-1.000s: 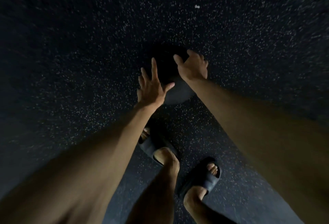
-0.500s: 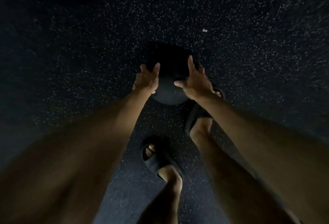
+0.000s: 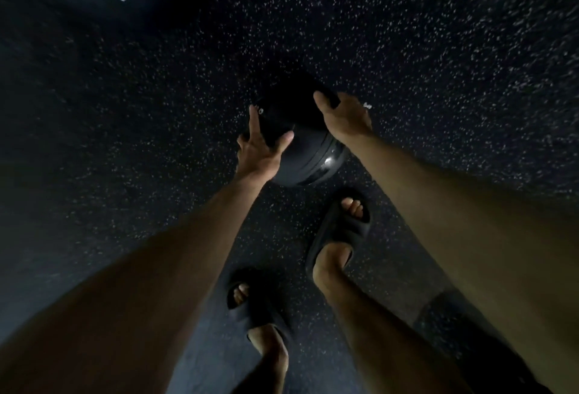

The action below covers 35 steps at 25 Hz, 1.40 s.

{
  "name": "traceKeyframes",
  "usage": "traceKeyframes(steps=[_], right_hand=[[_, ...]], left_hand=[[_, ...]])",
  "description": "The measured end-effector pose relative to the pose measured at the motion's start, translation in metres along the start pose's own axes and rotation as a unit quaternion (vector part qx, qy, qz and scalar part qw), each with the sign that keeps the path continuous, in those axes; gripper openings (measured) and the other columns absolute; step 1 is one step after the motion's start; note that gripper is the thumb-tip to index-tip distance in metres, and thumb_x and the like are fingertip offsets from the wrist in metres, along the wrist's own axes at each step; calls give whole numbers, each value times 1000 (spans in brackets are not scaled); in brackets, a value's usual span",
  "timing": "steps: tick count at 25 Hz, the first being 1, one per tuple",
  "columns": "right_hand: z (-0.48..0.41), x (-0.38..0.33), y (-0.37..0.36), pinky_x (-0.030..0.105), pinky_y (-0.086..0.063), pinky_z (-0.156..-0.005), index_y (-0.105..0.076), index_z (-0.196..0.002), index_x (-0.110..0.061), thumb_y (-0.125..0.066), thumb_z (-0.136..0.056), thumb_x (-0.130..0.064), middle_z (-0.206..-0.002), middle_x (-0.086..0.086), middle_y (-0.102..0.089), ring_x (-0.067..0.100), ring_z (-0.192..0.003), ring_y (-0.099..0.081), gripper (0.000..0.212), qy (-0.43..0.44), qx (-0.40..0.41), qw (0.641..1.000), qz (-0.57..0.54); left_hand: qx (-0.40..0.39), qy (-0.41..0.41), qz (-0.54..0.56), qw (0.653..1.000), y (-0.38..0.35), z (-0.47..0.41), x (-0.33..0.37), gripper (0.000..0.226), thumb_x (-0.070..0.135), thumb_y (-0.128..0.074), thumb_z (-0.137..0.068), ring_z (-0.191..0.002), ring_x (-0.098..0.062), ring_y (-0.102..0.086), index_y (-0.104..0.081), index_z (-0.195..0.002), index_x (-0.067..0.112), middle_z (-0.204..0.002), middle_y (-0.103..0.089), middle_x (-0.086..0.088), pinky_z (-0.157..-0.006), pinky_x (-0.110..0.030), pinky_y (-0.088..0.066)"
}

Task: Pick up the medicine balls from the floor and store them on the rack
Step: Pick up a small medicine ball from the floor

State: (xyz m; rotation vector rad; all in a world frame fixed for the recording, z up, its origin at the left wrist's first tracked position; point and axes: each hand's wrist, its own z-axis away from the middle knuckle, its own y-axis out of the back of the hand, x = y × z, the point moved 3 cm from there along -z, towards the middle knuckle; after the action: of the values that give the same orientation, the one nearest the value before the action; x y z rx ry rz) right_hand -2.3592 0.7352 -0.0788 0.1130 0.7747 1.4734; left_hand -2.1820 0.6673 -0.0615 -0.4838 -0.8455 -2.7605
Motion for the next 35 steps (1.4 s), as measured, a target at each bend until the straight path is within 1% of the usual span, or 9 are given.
traceKeyframes(steps=[5, 11, 14, 17, 19, 21, 26, 30, 35], right_hand=[[42, 11, -16, 55, -20, -119, -1, -161, -29, -63, -86, -66, -169, 13, 0, 35, -154, -8, 105, 152, -24, 988, 7], [0, -42, -8, 57, -29, -118, 2, -161, -28, -69, -85, -57, -167, 17, -5, 39, -151, -13, 108, 122, 2, 991, 51], [-37, -63, 13, 58, -33, -114, 0, -161, -31, -66, -87, -61, -164, 16, -16, 40, -148, -21, 103, 76, -8, 995, 57], [-77, -89, 28, 54, -37, -114, -20, -158, -25, -66, -82, -67, -156, 16, -35, 41, -143, -35, 98, 18, -12, 1000, -18], [-95, -108, 34, 51, -38, -113, -27, -154, -19, -62, -85, -68, -155, 14, -39, 39, -141, -38, 92, -30, 25, 996, -85], [-108, -126, 40, 52, -38, -113, -28, -152, -15, -54, -91, -67, -153, 16, -41, 38, -140, -40, 85, -68, 69, 989, -112], [-100, -137, 42, 49, -44, -106, -40, -145, -12, -45, -98, -63, -141, 17, -51, 36, -129, -51, 70, 9, 167, 975, -144], [-66, -136, 16, 54, -33, -117, -20, -159, -21, -52, -95, -61, -165, 15, -19, 34, -151, -19, 82, 104, 167, 974, -114], [-89, -181, 19, 64, -25, -118, -10, -162, -25, -53, -93, -64, -168, 14, -6, 34, -155, -5, 90, 70, 160, 982, -77]], left_hand=[[84, 50, 77, 992, 40, -54, 42, 87, 81, -42, -83, -123, -38, -55, -39, -146, 21, -136, -55, -16, -100, -44, -46], [91, 147, 170, 970, 67, -103, 65, 88, 71, -43, -92, -138, -35, -41, -29, -153, 9, -153, -40, -16, -115, -43, -33], [71, 35, 125, 989, 71, -96, 73, 83, 68, -42, -93, -140, -35, -41, -32, -154, 12, -153, -39, -18, -113, -37, -33], [106, -105, 23, 989, 76, -87, 67, 88, 63, -54, -88, -145, -39, -32, -18, -156, 22, -160, -26, -22, -116, -46, -29], [23, -46, 69, 996, 78, -91, 69, 108, 72, -58, -79, -152, -29, -15, -4, -160, 25, -166, -9, -10, -121, -43, -17], [-9, -31, 92, 995, 84, -101, 81, 111, 64, -67, -80, -152, -28, -15, -1, -160, 23, -166, -8, -9, -120, -39, -22], [32, 15, 170, 985, 110, -142, 117, 107, 63, -79, -71, -135, -24, -48, -30, -153, 14, -148, -48, -7, -112, -34, -42], [38, 120, 246, 961, 139, -170, 140, 111, 77, -72, -64, -123, -30, -56, -37, -147, 14, -138, -54, -8, -100, -46, -52], [-61, 186, 262, 945, 155, -196, 149, 125, 102, -43, -50, -133, -40, -46, -31, -151, 29, -149, -46, -10, -100, -68, -40]])
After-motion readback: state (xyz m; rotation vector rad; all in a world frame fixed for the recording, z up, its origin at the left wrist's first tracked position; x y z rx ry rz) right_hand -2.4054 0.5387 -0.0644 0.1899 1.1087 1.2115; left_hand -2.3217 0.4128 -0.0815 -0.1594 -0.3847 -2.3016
